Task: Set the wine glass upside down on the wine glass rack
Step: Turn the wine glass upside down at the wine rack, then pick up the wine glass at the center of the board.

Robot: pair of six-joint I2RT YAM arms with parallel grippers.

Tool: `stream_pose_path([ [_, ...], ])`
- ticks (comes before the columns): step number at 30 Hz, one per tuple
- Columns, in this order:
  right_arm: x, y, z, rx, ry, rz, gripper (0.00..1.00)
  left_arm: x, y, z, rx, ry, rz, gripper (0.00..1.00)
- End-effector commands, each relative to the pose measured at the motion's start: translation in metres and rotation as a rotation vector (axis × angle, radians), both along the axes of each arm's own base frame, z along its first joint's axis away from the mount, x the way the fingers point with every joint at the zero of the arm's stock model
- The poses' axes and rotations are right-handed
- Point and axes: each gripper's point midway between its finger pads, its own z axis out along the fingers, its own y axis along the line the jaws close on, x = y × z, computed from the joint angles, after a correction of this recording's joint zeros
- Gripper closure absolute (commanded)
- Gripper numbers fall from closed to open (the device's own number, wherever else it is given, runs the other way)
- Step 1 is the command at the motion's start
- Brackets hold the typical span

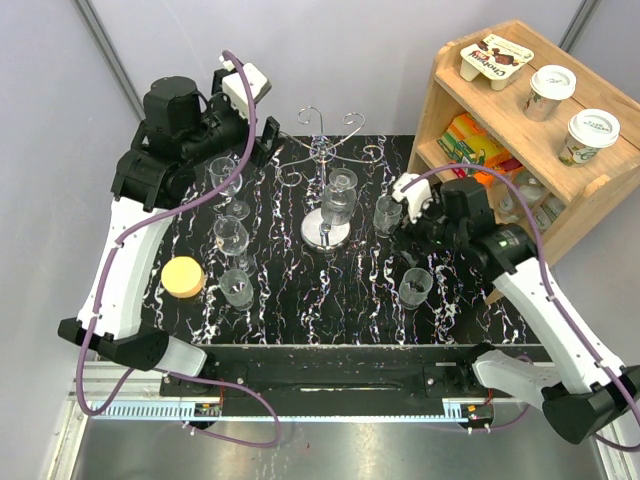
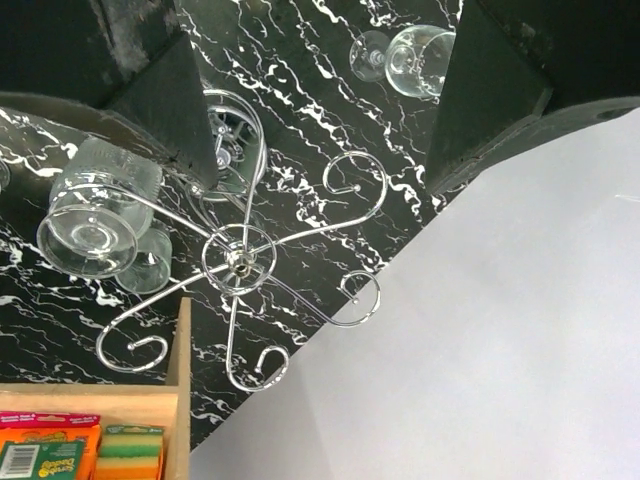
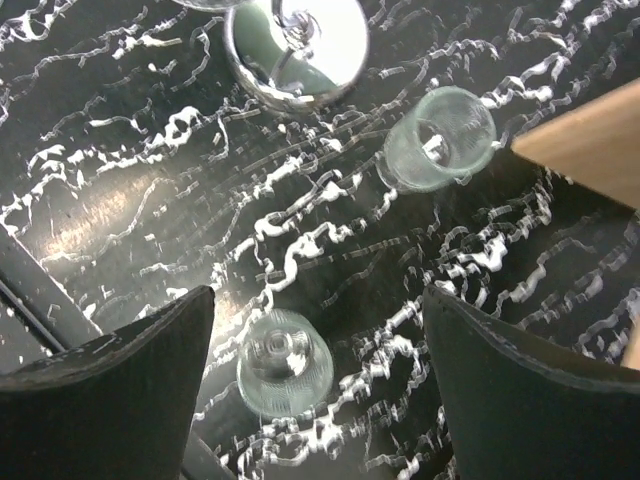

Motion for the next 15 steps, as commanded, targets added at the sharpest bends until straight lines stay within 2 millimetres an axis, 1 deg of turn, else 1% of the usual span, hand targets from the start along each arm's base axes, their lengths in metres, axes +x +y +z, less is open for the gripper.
stream_pose_path([
  [1,-0.025,-0.046,0.017,-0.142,0.048,-0.066,0.11,-0.001,0.019,0.020,0.012,-0.047,0.081,0.12],
  [2,-0.028,-0.051,0.013,-0.165,0.079,-0.070,0.11,0.001,0.020,0.018,0.018,-0.046,0.087,0.12],
  [5,-0.040,-0.065,-0.008,-0.239,0.198,-0.081,0.11,0.001,0.024,0.019,0.020,-0.047,0.106,0.12],
  [7,-0.044,-0.066,-0.019,-0.248,0.237,-0.079,0.11,0.000,0.027,0.021,0.014,-0.050,0.114,0.12],
  [11,-0.042,-0.070,-0.042,-0.288,0.289,-0.094,0.12,-0.003,0.035,0.023,-0.001,-0.043,0.128,0.10],
  [15,-0.041,-0.073,-0.065,-0.313,0.348,-0.095,0.15,-0.004,0.039,0.024,-0.010,-0.037,0.139,0.05],
])
